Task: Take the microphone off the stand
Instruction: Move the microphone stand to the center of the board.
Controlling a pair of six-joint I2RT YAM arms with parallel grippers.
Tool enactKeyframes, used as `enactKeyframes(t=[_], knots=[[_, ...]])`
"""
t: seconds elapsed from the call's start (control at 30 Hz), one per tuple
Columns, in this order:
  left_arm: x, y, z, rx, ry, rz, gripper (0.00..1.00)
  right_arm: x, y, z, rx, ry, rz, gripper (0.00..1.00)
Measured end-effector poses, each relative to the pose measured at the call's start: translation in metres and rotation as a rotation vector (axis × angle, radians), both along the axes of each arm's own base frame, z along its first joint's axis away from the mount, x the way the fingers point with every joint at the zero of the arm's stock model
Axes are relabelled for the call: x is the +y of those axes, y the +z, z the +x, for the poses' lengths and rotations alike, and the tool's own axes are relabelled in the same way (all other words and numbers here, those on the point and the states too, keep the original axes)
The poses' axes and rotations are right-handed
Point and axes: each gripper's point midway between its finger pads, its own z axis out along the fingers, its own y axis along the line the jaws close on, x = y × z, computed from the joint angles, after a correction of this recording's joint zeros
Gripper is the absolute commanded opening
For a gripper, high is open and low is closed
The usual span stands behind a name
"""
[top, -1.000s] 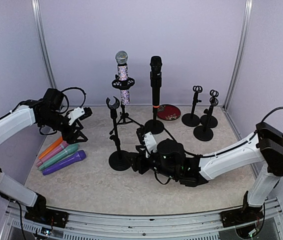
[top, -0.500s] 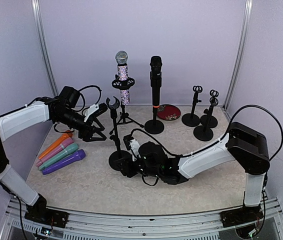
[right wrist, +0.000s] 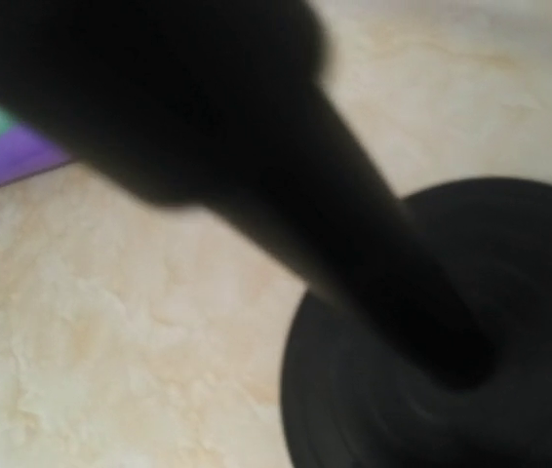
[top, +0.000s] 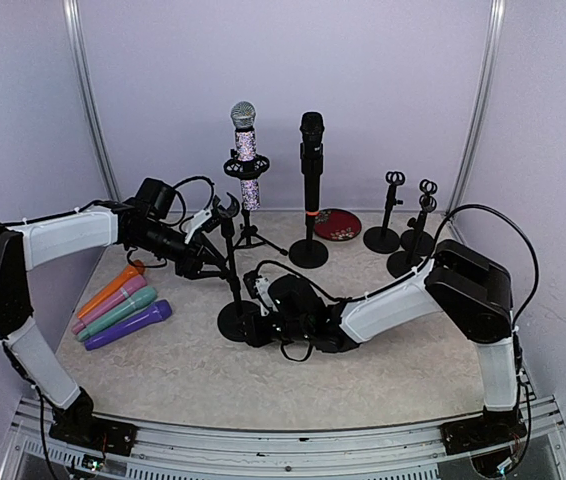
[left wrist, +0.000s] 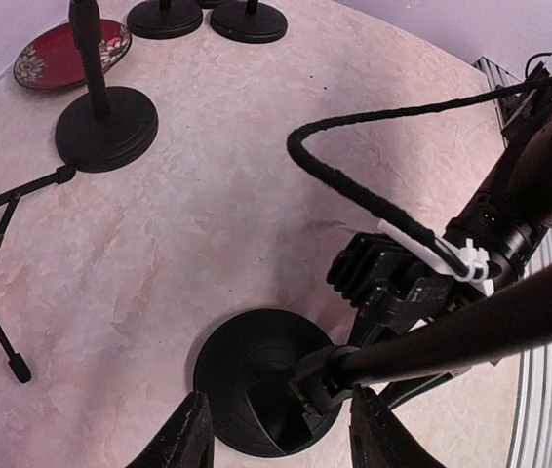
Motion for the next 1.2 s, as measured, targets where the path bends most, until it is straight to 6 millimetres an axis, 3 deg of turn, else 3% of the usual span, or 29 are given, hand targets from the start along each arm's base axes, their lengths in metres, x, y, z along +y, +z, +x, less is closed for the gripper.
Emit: enactKeyframes(t=[0.23,0.47,0.77,1.0,1.07,1.13,1.2], knots=[[-0.003,-0.009,0.005,0.023,0.011,-0.003,0.42,0.005,0.003,0.004,0.009,-0.021,0.014,0.24],[-0.003,-0.013,0.002,0.038,0.008,-0.012,0.40,0.005,0.003,0.025,0.015,-0.090,0.029,0.22],[0.009,-0.021,-0.020,0.070,0.025,0.005,0.41,0.003,0.007,0.043,-0.007,-0.107,0.007,0.19],[0.006,-0.013,-0.042,0.118,-0.037,-0.034,0.41,-0.014,0.009,0.079,-0.089,-0.153,-0.058,0.17],[0.006,-0.011,-0.047,0.142,-0.050,-0.037,0.41,-0.022,0.005,0.086,-0.115,-0.173,-0.096,0.23],[0.008,-0.008,-0.047,0.150,-0.052,-0.041,0.41,-0.032,0.002,0.090,-0.140,-0.192,-0.134,0.44],[0.012,-0.004,-0.047,0.155,-0.045,-0.053,0.41,-0.046,0.000,0.088,-0.160,-0.211,-0.175,0.57]])
